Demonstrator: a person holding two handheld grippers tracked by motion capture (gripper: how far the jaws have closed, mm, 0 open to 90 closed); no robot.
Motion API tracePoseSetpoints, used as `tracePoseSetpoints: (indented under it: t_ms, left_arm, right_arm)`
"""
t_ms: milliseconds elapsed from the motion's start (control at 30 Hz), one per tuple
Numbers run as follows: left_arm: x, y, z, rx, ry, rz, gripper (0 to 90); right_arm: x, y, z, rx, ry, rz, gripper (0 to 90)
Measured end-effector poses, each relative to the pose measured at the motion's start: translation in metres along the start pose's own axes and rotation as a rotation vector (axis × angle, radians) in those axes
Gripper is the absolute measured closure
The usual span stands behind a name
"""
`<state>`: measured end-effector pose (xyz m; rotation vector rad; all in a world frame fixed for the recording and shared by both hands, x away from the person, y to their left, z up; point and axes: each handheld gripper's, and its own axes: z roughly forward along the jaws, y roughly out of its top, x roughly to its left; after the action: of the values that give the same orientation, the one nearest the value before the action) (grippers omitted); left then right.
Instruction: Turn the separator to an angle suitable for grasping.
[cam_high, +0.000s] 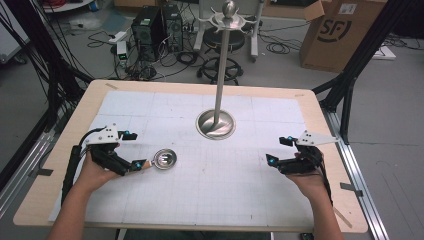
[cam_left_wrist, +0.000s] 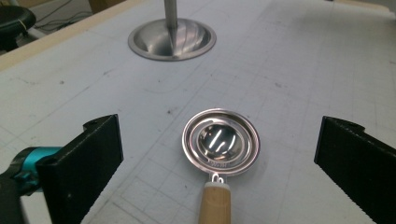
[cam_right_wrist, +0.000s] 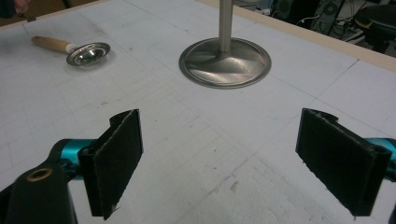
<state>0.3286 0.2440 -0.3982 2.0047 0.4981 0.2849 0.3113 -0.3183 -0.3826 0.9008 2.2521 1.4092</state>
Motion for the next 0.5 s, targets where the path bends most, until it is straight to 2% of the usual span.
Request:
tracePoseSetpoints:
  t_ms: [100,133,200,300,367,400,500]
  left_arm:
    - [0.0,-0.002,0.002,0.024,-0.002,0.001,1.8]
    - [0.0,-0.005,0.004,0.053,-0.021,-0.007,2.0]
    - [0.001,-0.006,0.005,0.064,-0.025,-0.003,3.5]
    - [0.002,-0.009,0.006,0.118,-0.052,-0.005,11.0]
    - [0.002,-0.009,0.007,0.151,-0.046,0.0,11.9]
    - [0.002,-0.01,0.009,0.176,-0.044,0.004,15.3]
    - [0.003,-0.011,0.011,0.211,-0.046,0.005,21.6]
  right_arm:
    - [-0.001,0.001,0.001,-0.008,0.002,0.004,13.5]
    - [-0.001,0.001,0.001,-0.005,0.001,0.004,13.5]
    - [-0.002,0.001,0.001,-0.004,0.001,0.003,13.5]
    - [-0.001,0.001,0.001,0.001,0.001,0.005,13.6]
    - [-0.001,0.001,0.001,0.0,0.001,0.002,13.6]
    - [-0.002,0.001,0.0,-0.005,0.001,0.006,13.6]
    - [-0.003,0.0,0.001,-0.001,0.0,0.008,13.6]
